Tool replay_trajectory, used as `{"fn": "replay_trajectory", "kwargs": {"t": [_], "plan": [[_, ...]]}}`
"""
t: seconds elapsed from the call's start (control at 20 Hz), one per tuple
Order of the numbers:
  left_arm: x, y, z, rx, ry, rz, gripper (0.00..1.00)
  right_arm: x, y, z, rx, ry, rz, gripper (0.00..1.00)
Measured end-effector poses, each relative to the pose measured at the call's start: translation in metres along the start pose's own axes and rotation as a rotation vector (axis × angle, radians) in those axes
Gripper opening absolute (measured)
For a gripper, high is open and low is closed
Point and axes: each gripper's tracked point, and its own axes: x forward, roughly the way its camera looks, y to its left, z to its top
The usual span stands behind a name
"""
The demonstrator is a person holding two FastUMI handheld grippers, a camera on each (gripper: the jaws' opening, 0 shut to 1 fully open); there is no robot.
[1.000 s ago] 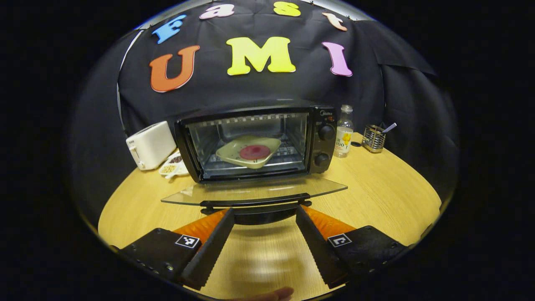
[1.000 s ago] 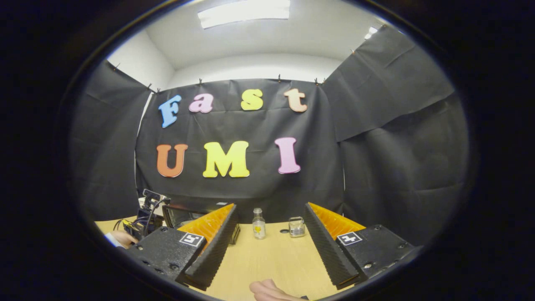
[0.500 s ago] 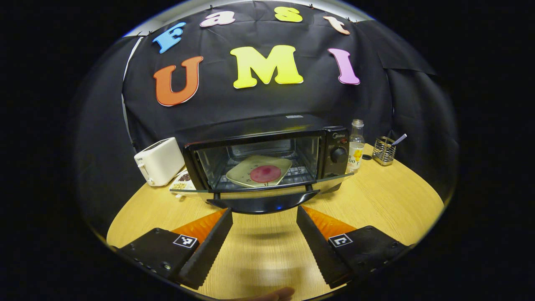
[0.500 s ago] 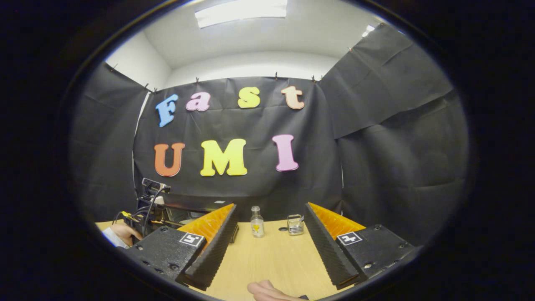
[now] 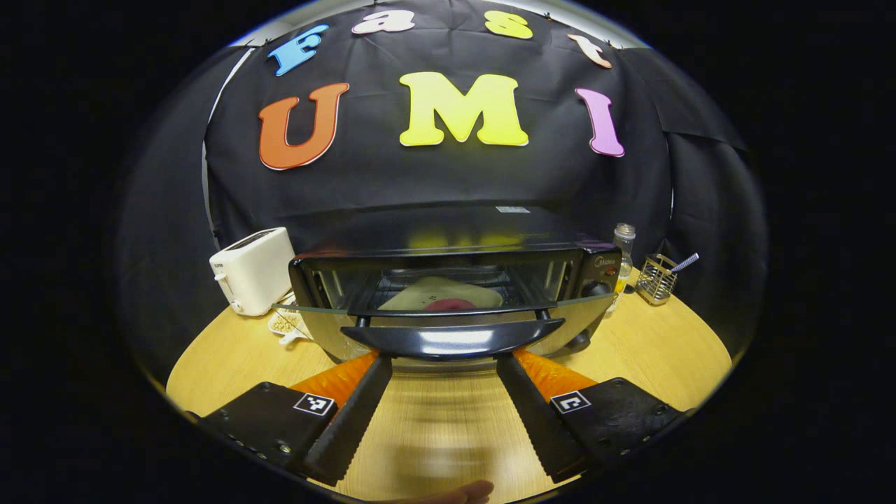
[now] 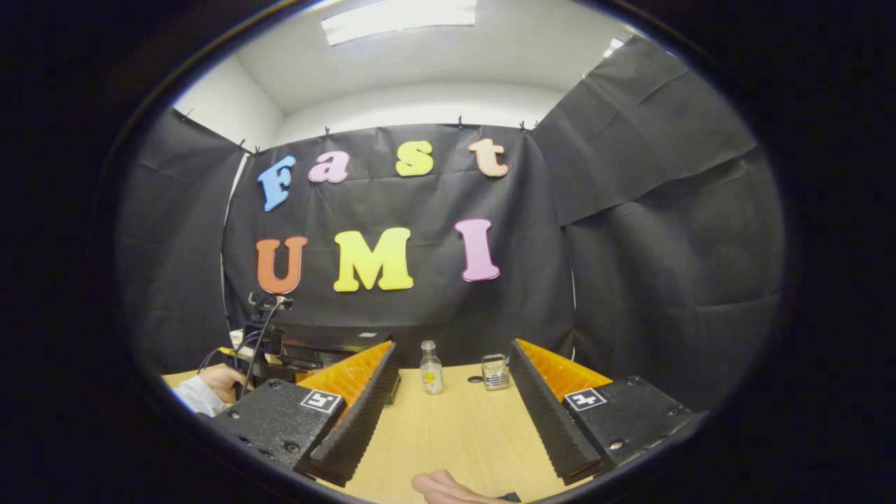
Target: Open the electric oven with the left hand, put the food in, and close the electric oven.
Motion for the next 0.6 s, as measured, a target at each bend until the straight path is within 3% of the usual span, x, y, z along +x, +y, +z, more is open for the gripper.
{"fn": "replay_trajectory", "kwargs": {"t": [0.15,0.35,0.6], "plan": [[0.000,0.013,0.017,0.018,-0.016,0.049,0.96,0.002,-0.002,-0.003,0.002,0.008,-0.008,0.96],[-0.033,0.010,0.036,0.005,-0.061,0.015,0.96,0.001,-0.001,-0.003,0.010,0.013,-0.007,0.96],[-0.086,0.008,0.060,0.009,-0.129,0.033,0.96,-0.008,0.000,0.006,0.033,0.001,0.003,0.96]]}}
